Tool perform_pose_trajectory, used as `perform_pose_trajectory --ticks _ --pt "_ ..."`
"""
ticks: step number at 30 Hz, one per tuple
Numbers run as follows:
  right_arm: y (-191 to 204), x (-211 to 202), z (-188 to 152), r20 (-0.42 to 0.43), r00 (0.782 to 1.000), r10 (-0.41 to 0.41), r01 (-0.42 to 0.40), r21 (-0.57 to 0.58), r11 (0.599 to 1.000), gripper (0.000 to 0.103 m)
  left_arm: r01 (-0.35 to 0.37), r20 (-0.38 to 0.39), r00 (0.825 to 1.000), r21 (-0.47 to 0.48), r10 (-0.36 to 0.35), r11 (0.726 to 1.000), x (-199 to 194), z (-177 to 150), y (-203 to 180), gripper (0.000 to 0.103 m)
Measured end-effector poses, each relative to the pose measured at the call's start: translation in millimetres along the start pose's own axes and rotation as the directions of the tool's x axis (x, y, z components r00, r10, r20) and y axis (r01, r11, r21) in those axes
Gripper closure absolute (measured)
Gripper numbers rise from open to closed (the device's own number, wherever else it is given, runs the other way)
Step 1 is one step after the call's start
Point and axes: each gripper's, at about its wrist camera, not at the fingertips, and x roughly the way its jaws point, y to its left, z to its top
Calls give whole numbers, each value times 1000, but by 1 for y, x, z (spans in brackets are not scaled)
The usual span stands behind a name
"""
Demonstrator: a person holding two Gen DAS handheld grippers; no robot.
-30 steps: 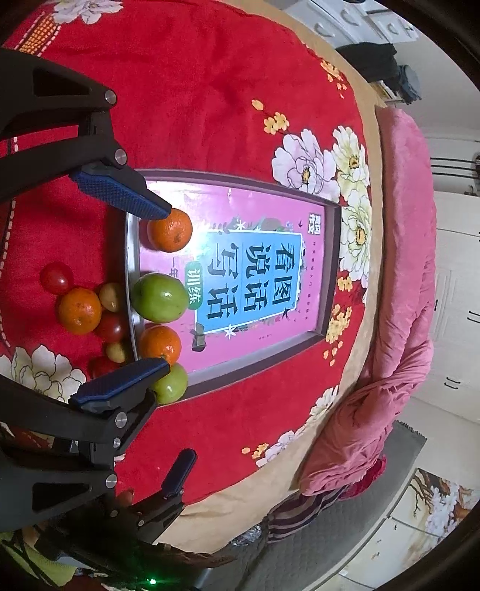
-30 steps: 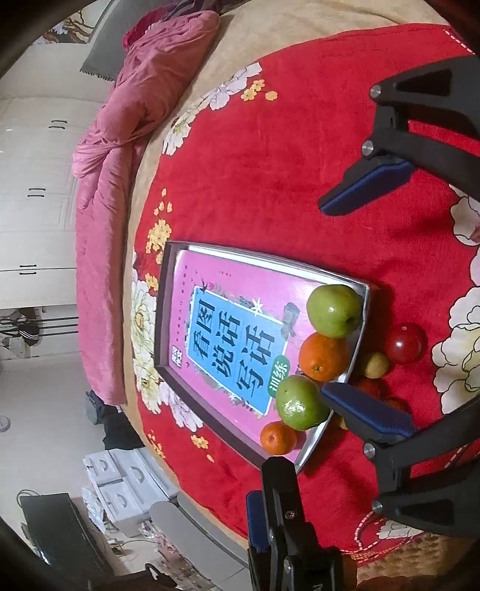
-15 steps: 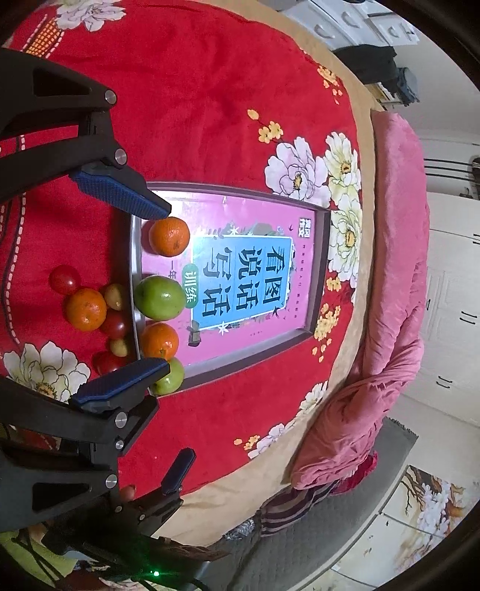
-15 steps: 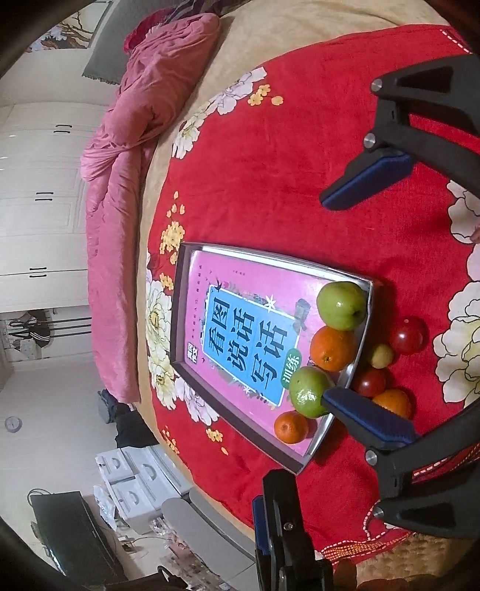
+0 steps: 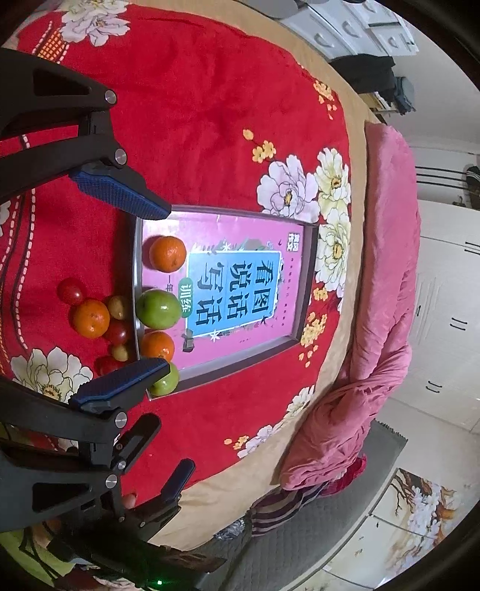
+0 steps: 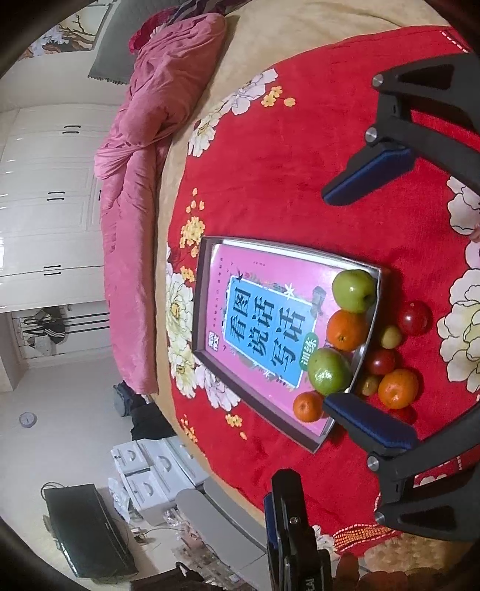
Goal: Organize fruits
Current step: 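Withdraw both open tools back away from the tray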
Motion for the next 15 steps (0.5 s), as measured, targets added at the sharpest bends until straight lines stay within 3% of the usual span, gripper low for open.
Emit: perform_pose_trajectory --ticks 15 --pt "7 -24 4 54 998 38 -39 13 999 1 -14 31 999 -10 14 1000 -24 -5 9 25"
